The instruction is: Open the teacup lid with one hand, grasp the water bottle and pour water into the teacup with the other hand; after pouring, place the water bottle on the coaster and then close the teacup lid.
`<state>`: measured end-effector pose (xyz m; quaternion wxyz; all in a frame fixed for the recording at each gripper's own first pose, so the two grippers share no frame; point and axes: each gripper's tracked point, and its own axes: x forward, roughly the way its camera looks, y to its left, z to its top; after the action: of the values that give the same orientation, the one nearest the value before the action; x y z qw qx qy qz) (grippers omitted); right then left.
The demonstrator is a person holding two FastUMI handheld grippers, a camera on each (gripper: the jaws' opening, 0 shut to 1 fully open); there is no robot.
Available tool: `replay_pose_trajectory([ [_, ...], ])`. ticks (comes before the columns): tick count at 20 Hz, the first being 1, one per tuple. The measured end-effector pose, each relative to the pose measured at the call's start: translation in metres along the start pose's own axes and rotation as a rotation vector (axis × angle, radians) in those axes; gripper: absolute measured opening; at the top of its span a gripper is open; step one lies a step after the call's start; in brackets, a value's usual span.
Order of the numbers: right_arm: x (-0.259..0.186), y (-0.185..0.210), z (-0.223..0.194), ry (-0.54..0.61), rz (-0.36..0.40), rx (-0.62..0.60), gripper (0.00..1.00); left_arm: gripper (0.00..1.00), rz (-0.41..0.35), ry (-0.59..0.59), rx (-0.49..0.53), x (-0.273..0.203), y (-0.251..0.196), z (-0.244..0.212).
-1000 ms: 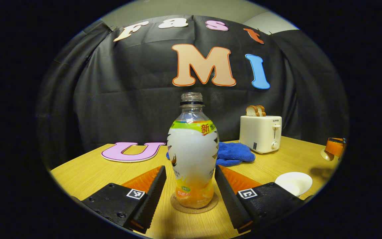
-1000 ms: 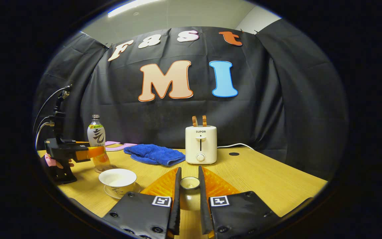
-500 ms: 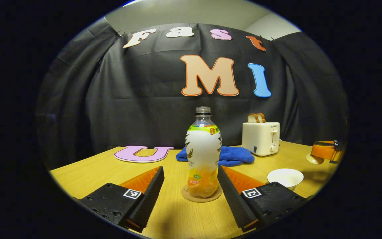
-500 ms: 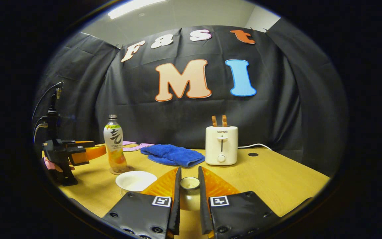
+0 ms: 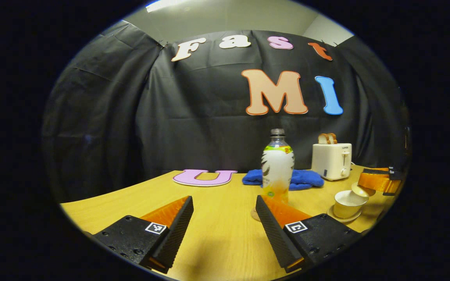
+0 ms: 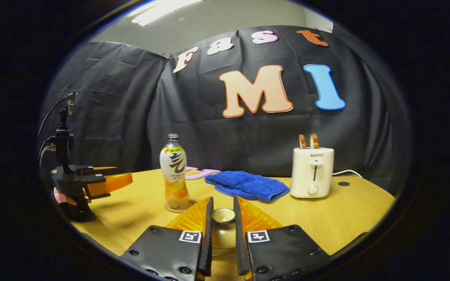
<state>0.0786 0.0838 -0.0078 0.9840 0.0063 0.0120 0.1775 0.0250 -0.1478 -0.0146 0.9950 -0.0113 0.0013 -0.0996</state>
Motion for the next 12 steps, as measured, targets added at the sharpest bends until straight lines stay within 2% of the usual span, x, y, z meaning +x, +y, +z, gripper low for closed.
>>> replay_pose_trajectory([
  [2, 0.006, 0.008, -0.004, 0.021, 0.023, 0.001, 0.29, 0.94, 0.020, 0.002, 0.002, -0.002, 0.004, 0.000],
  [6, 0.016, 0.016, -0.014, 0.091, 0.049, -0.001, 0.29, 0.95, 0.013, 0.003, 0.001, -0.001, 0.002, 0.000],
  [12, 0.021, 0.018, -0.023, 0.149, 0.055, -0.003, 0.28, 0.95, 0.005, 0.004, 0.001, -0.002, 0.002, 0.000],
])
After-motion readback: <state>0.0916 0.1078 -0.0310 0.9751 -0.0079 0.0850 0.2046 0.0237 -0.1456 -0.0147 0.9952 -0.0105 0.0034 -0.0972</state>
